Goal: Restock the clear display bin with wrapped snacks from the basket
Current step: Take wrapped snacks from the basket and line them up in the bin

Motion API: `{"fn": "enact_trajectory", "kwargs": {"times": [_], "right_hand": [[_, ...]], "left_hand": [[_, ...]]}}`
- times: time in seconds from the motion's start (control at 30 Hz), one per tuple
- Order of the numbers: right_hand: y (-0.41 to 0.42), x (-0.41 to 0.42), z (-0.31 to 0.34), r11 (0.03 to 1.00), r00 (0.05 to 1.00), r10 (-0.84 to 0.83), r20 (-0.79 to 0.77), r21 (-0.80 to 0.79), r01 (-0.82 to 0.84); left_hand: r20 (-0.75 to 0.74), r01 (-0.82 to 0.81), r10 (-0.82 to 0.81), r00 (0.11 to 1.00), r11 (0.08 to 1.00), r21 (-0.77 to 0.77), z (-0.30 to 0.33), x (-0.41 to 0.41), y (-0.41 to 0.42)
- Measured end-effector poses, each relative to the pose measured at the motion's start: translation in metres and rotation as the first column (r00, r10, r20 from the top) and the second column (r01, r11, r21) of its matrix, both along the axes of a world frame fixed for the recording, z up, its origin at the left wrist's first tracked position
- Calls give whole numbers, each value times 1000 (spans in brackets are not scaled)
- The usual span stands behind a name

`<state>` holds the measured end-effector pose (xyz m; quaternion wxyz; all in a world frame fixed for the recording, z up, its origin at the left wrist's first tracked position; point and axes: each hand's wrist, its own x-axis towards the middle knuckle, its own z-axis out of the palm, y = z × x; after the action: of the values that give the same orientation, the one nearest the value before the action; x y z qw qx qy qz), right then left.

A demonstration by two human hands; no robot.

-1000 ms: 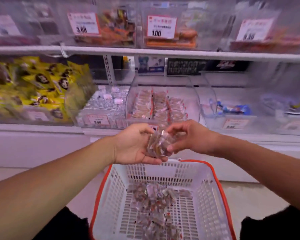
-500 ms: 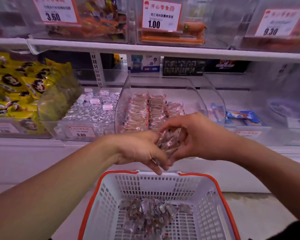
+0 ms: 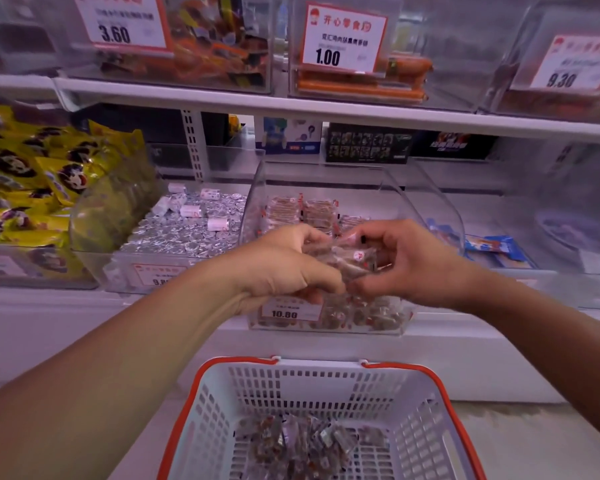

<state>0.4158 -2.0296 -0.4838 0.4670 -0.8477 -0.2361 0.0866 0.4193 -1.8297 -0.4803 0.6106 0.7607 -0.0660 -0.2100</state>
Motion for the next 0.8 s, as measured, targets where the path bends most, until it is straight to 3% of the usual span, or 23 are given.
{"fn": "enact_trajectory", "kwargs": {"times": [0.07, 0.13, 0.2, 0.3, 0.37, 0.53, 0.63, 0.8], "right_hand": [[1, 15, 6, 989, 990, -125, -58, 69, 129], [4, 43, 9, 954, 956, -283, -83, 80, 289], [11, 76, 9, 919, 924, -381, 30, -101, 382], [26, 115, -4, 845, 909, -413, 60, -346, 407], [33, 135, -19, 797, 895, -445, 43, -437, 417], [49, 159, -43, 698, 840, -535, 94, -511, 502], [51, 159, -51, 687, 769, -635, 71, -404, 604], [53, 157, -60, 764, 856, -509, 88, -412, 497]], "left_hand": [[192, -174, 160, 968, 983, 59, 0, 9, 7], [564, -378, 251, 787, 918, 119, -4, 17, 19], [806, -450, 52, 590, 850, 275, -10, 21, 31], [780, -488, -358, 513, 626, 608, -25, 23, 43], [750, -504, -439, 495, 557, 660, -31, 24, 45], [757, -494, -472, 452, 574, 653, -37, 28, 55], [746, -499, -491, 449, 555, 665, -39, 27, 54], [746, -509, -493, 448, 546, 666, -41, 28, 50]]}}
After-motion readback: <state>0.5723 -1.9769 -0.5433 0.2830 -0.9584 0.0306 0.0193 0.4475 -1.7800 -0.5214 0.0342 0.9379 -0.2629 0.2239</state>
